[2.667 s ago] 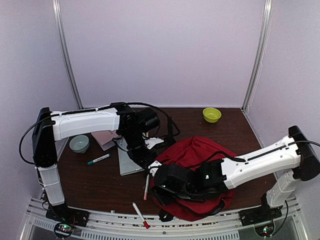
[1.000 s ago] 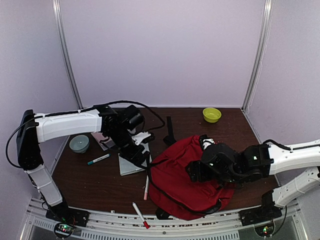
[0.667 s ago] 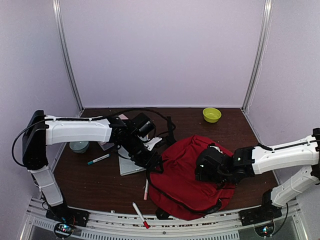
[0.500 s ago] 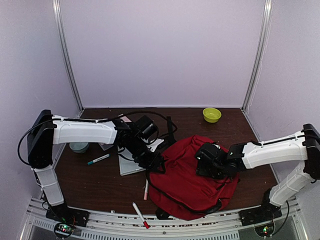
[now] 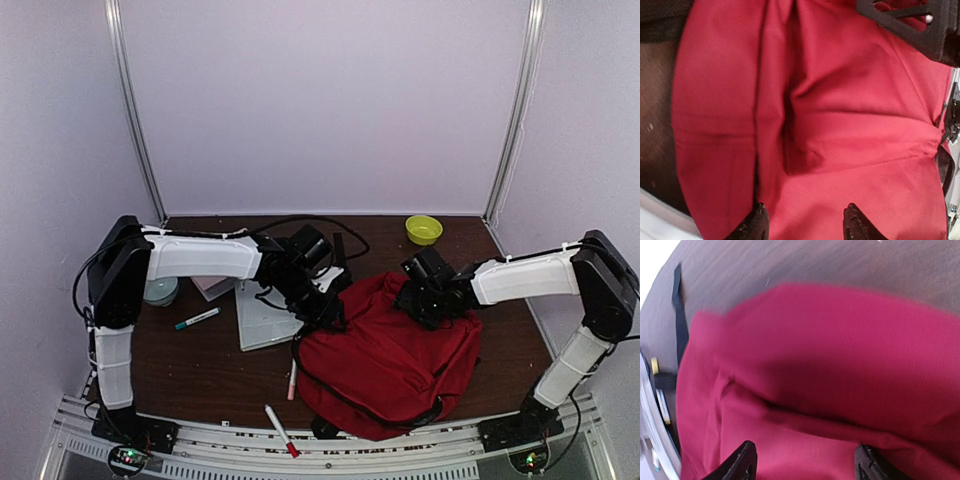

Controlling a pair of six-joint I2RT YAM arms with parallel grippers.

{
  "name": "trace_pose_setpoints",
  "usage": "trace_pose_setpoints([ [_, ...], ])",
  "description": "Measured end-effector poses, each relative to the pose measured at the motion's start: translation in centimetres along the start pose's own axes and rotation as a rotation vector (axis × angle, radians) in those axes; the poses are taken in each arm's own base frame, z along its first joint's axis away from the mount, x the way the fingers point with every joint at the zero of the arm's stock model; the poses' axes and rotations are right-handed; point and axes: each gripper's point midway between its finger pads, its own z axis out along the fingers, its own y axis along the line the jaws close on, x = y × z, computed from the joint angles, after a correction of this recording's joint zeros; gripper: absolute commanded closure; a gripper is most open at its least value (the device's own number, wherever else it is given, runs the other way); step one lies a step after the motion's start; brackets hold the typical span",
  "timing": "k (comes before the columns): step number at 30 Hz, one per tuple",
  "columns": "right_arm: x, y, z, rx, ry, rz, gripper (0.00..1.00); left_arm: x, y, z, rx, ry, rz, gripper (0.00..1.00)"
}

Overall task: Pack the student bag
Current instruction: Move the student bag to the center of the board.

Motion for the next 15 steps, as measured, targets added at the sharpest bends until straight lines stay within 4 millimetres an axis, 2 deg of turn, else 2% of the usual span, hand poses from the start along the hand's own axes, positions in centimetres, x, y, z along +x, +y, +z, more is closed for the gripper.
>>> trace_pose_setpoints([
  [1, -0.2, 0.1, 0.3, -0.009, 0.003, 0.012, 0.33, -0.5, 0.6, 0.3, -0.001, -0.006, -0.002, 0.48],
  [3, -2.0, -0.3, 1.0, -0.002, -0.01, 0.058, 0.33, -1.3, 1.7, 0.8, -0.001, -0.008, -0.007, 0.47],
  [6, -4.3, 0.3, 1.8, 0.0, -0.036, 0.099, 0.34, -3.0, 2.8, 1.7, 0.0, -0.02, 0.001, 0.47],
  [9, -6.9, 0.8, 2.8, -0.01, -0.067, 0.141, 0.35, -5.7, 3.2, 2.1, 0.007, -0.055, 0.024, 0.47],
  [13, -9.7, -0.1, 3.5, 0.0, -0.097, 0.174, 0.34, -9.9, 3.3, 1.9, 0.03, -0.126, 0.058, 0.46],
  [15, -11.2, -0.5, 3.4, 0.005, -0.119, 0.178, 0.33, -11.3, 3.5, 1.8, 0.037, -0.15, 0.069, 0.46],
])
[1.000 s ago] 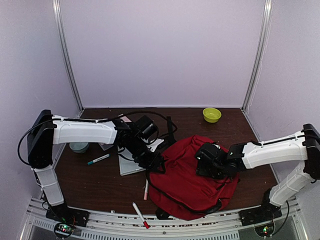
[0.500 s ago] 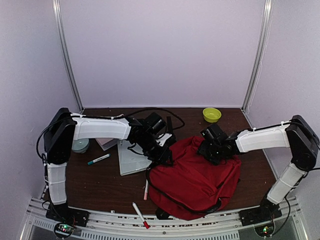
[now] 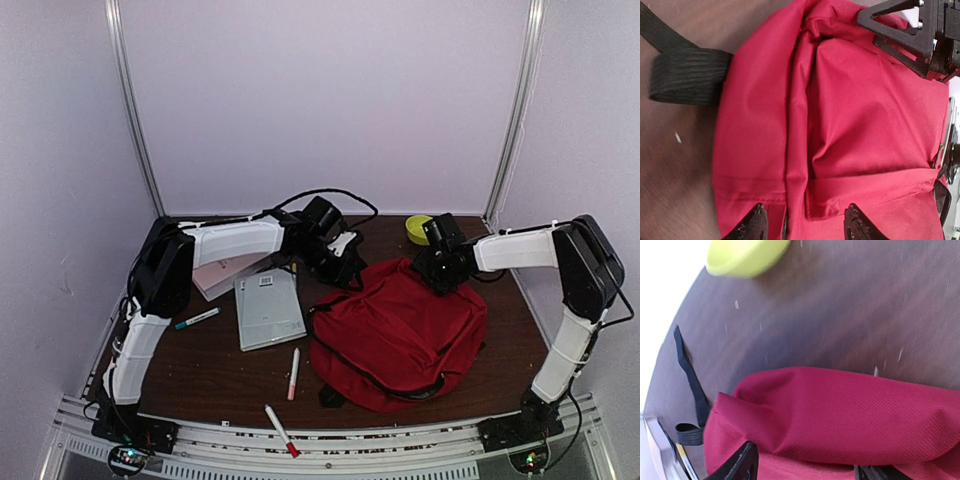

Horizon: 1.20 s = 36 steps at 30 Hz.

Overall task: Pack the student bag
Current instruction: Move the student bag to the center of the board, then pick up the largest pocket of the bag from the student bag.

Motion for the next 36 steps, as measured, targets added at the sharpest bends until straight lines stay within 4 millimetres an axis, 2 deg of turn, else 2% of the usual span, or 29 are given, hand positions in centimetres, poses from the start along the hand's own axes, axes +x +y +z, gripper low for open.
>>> trace_pose_setpoints([
  [5, -3.4, 1.6, -0.7, -0.04, -0.058, -0.08, 0.31, -1.9, 0.2, -0.4, -0.006, -0.031, 0.02, 0.44],
  [9, -4.2, 3.8, -3.4, -0.112, -0.089, -0.203, 0.29, -2.2, 0.1, -2.0, -0.046, -0.041, 0.041, 0.34],
  [11, -4.3, 5.6, -5.9, -0.176, -0.115, -0.288, 0.29, -1.9, -0.1, -3.9, -0.082, -0.055, 0.056, 0.26],
  [14, -3.7, 8.6, -10.6, -0.291, -0.153, -0.417, 0.28, -1.5, -1.0, -8.8, -0.144, -0.108, 0.085, 0.12],
  [15, -3.2, 9.5, -12.1, -0.332, -0.16, -0.456, 0.27, -1.2, -1.4, -11.2, -0.173, -0.14, 0.096, 0.08],
  [17, -1.8, 11.2, -15.4, -0.423, -0.173, -0.557, 0.25, -1.0, -2.0, -15.0, -0.217, -0.202, 0.112, 0.04],
  [19, 0.7, 12.0, -18.5, -0.51, -0.171, -0.668, 0.22, -0.1, -2.0, -18.4, -0.278, -0.269, 0.119, 0.02],
  [21, 3.6, 12.0, -20.6, -0.575, -0.159, -0.786, 0.22, 2.1, -1.3, -21.4, -0.354, -0.313, 0.106, 0.02],
  [24, 8.9, 10.7, -22.4, -0.629, -0.093, -0.966, 0.21, 5.8, 0.7, -23.9, -0.466, -0.343, 0.065, 0.02],
  [27, 14.1, 8.6, -22.8, -0.648, 0.003, -1.123, 0.21, 9.7, 2.8, -24.2, -0.549, -0.329, 0.026, 0.02],
  [30, 17.7, 6.2, -22.8, -0.642, 0.092, -1.234, 0.22, 13.5, 4.4, -23.6, -0.613, -0.28, 0.019, 0.02],
  [33, 20.0, 4.5, -23.1, -0.648, 0.161, -1.304, 0.25, 15.8, 4.0, -23.0, -0.647, -0.253, 0.062, 0.02],
  [36, 21.2, 3.6, -23.3, -0.656, 0.208, -1.334, 0.27, 16.3, 2.9, -23.3, -0.64, -0.268, 0.096, 0.03],
])
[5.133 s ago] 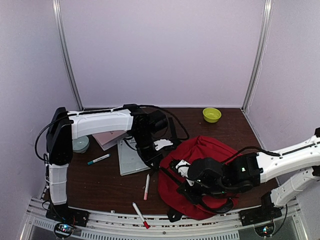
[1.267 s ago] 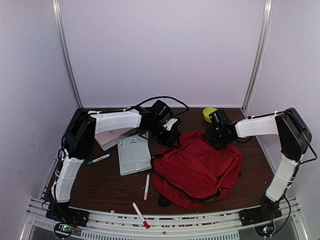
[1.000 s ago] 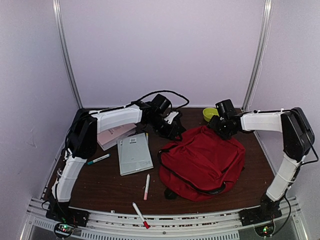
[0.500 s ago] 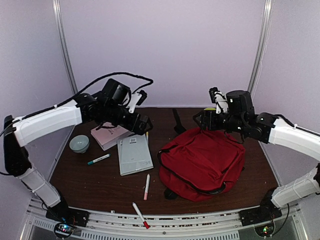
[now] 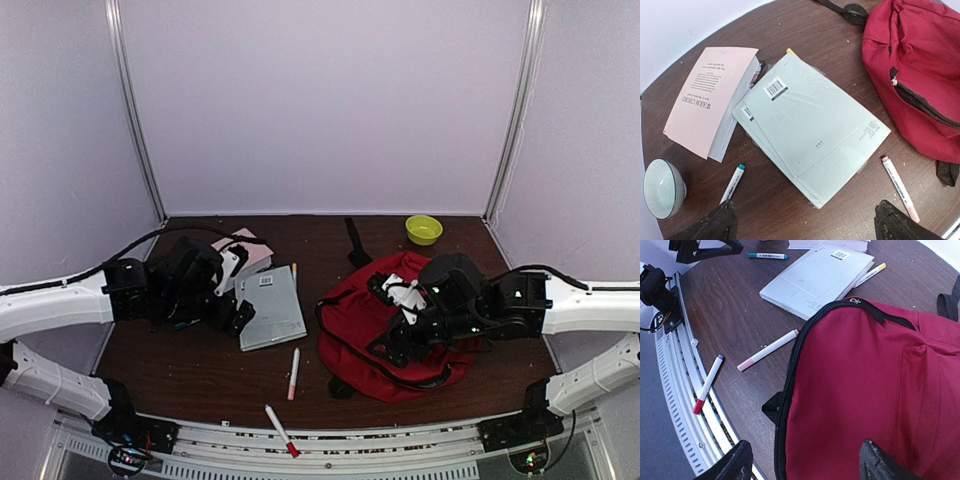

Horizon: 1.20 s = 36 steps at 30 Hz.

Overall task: Pack the student bag
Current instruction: Pick up the largest pocket of the bag from the student bag.

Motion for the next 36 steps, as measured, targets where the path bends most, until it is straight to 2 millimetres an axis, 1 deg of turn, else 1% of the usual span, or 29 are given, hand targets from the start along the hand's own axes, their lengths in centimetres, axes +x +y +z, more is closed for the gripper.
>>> trace_pose_setpoints([
  [5, 1.0, 0.9, 0.3, -0.035, 0.04, 0.001, 0.35, -0.5, 0.2, -1.0, 0.007, -0.04, -0.013, 0.04],
  [8, 1.9, 1.3, 1.2, -0.036, 0.076, 0.009, 0.4, -0.4, 0.5, -1.2, 0.002, -0.055, -0.018, 0.03],
  [11, 2.8, 1.6, 2.2, -0.036, 0.115, 0.009, 0.48, -0.1, 0.7, -1.4, -0.002, -0.064, -0.019, 0.03],
  [15, 3.7, 1.6, 3.0, -0.027, 0.145, 0.017, 0.61, -0.3, 0.6, -1.5, 0.002, -0.073, -0.021, 0.03],
  [18, 3.6, 1.5, 3.1, -0.017, 0.141, 0.019, 0.72, -0.3, 0.5, -1.6, 0.006, -0.073, -0.018, 0.04],
  [21, 3.3, 1.3, 3.2, -0.004, 0.128, 0.018, 0.79, -0.2, 0.3, -1.4, 0.008, -0.067, -0.013, 0.04],
  [23, 3.2, 1.1, 3.2, 0.004, 0.122, 0.015, 0.81, 0.0, 0.2, -1.2, 0.008, -0.059, -0.006, 0.04],
  [29, 3.4, 0.5, 3.6, 0.031, 0.129, 0.014, 0.81, -0.3, -0.4, -0.8, 0.015, -0.04, 0.031, 0.04],
  [34, 4.0, -0.2, 4.2, 0.071, 0.145, 0.008, 0.78, -1.3, -1.2, -0.6, 0.003, -0.031, 0.085, 0.04],
  [36, 4.3, -0.7, 4.6, 0.1, 0.152, 0.008, 0.82, -1.4, -1.5, -0.5, -0.002, -0.026, 0.107, 0.04],
])
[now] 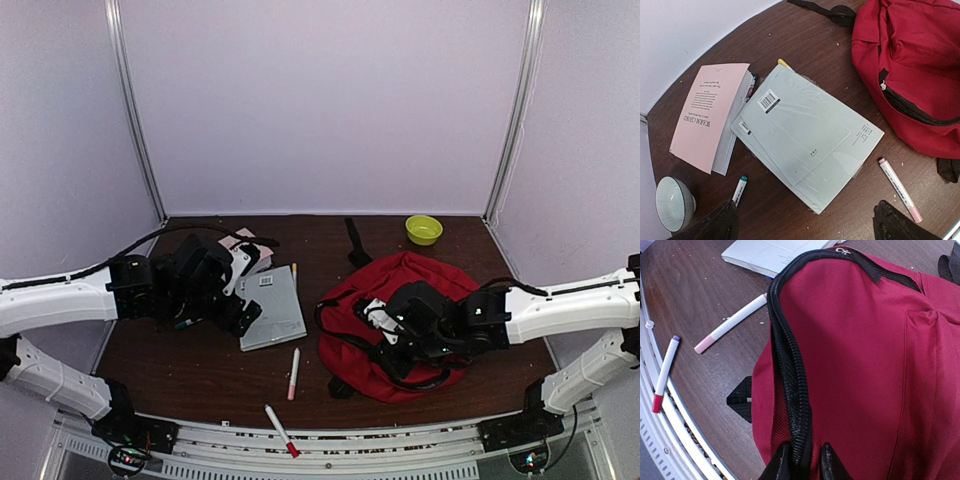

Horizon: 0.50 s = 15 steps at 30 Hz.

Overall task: Pack the student bag
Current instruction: Pick up the largest pocket of the bag from the student bag.

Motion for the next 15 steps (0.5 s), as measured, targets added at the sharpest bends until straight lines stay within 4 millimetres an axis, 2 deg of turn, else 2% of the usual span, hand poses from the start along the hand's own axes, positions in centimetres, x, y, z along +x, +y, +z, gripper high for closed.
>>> trace_pose_setpoints([
  [4, 0.3, -0.8, 0.6, 0.039, -0.003, 0.004, 1.0, 0.2, -0.2, 0.3, -0.006, 0.015, 0.027, 0.05],
  [9, 0.4, -1.5, 0.0, 0.042, -0.051, 0.034, 1.0, 0.6, -0.3, 0.4, -0.006, 0.033, 0.066, 0.05],
  [15, -2.4, -3.0, -3.4, 0.048, -0.232, 0.102, 0.98, 0.9, -1.4, 1.3, 0.0, 0.091, 0.171, 0.06],
])
